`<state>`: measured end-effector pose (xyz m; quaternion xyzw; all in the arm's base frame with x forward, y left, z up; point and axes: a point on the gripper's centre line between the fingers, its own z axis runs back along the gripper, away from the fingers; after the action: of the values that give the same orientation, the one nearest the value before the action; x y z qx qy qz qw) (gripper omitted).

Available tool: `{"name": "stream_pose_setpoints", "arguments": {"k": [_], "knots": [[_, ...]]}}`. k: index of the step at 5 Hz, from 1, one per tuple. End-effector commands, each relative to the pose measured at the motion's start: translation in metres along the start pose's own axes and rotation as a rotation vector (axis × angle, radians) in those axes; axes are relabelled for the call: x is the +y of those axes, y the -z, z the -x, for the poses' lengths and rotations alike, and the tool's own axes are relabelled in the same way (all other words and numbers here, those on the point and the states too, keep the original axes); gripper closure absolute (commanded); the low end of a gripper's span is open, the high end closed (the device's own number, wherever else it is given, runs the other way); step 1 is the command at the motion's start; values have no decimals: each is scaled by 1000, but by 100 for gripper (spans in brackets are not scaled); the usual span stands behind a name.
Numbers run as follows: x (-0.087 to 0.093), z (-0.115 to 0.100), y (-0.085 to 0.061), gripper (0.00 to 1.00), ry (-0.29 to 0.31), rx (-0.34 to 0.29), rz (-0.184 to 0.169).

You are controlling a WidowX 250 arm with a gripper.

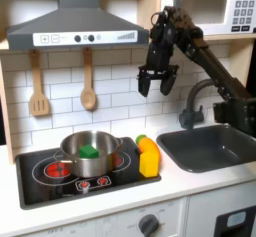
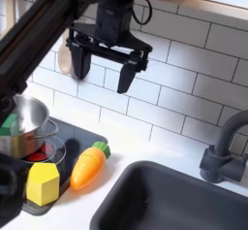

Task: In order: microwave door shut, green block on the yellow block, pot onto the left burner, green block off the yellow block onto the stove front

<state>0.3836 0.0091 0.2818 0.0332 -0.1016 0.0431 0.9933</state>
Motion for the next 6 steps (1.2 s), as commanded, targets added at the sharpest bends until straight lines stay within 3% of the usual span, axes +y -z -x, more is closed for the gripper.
{"name": "stream_pose_setpoints", "arguments": {"k": [1,2,3,5,6], "knots": [[-1,32,-27,0,63,-27,36],[-3,42,-40,0,108,-66,68],[7,54,-47,0,109,-85,84],[27,94,-63,0,156,-147,158],[38,108,-62,0,143,-135,147]]}}
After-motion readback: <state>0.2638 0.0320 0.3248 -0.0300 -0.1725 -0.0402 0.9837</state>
